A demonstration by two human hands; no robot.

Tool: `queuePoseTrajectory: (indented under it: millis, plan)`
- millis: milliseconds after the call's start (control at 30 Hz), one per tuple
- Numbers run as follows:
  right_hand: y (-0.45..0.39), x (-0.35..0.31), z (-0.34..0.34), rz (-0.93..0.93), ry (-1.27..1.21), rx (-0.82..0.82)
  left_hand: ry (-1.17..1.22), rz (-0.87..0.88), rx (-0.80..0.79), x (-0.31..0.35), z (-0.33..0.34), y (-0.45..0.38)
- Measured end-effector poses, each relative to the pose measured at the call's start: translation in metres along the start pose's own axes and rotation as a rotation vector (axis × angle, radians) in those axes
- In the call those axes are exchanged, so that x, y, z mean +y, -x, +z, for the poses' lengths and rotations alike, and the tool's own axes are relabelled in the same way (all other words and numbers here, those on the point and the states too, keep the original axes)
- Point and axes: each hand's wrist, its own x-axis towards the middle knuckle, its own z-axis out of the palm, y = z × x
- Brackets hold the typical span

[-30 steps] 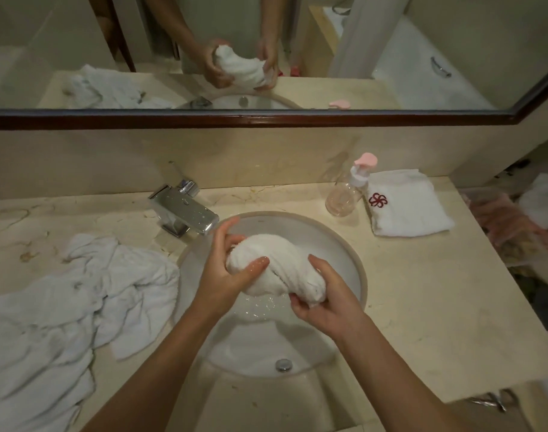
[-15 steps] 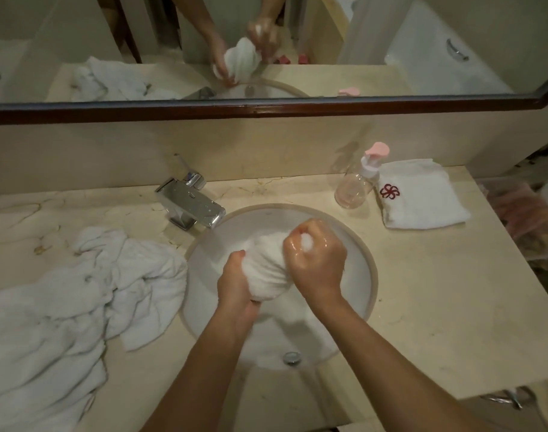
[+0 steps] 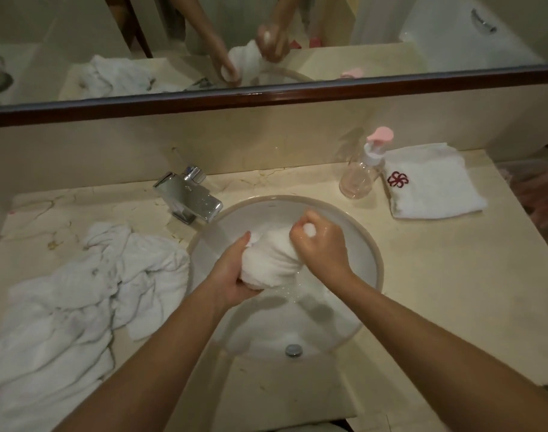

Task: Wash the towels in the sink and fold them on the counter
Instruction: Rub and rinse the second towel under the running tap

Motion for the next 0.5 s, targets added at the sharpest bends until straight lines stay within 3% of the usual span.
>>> queuePoseTrajectory:
  millis: [100, 200, 267, 333, 433, 500]
  plan:
    - [0.013, 0.004, -0.005, 0.636, -0.421, 0.036, -0.210, 0.524, 0.104, -0.013, 0.002, 0.037]
    - [0.020, 0.005, -0.013, 1.087, -0.674, -0.090, -0.864, 1.013, 0.177, -0.020, -0.013, 0.044]
    - [0.020, -0.002, -0.017, 1.216, -0.700, -0.259, -1.086, 1.175, 0.190, -0.009, -0.022, 0.036]
    - [0.019, -0.006, -0.019, 1.272, -0.671, -0.416, -1.145, 1.218, 0.125, 0.007, -0.022, 0.030]
    - [0.020, -0.002, -0.016, 1.320, -0.632, -0.550, -1.089, 1.271, -0.051, 0.017, -0.009, 0.028]
    - [0.023, -0.003, -0.012, 1.338, -0.659, -0.512, -0.983, 1.305, 0.060, 0.011, 0.002, 0.029]
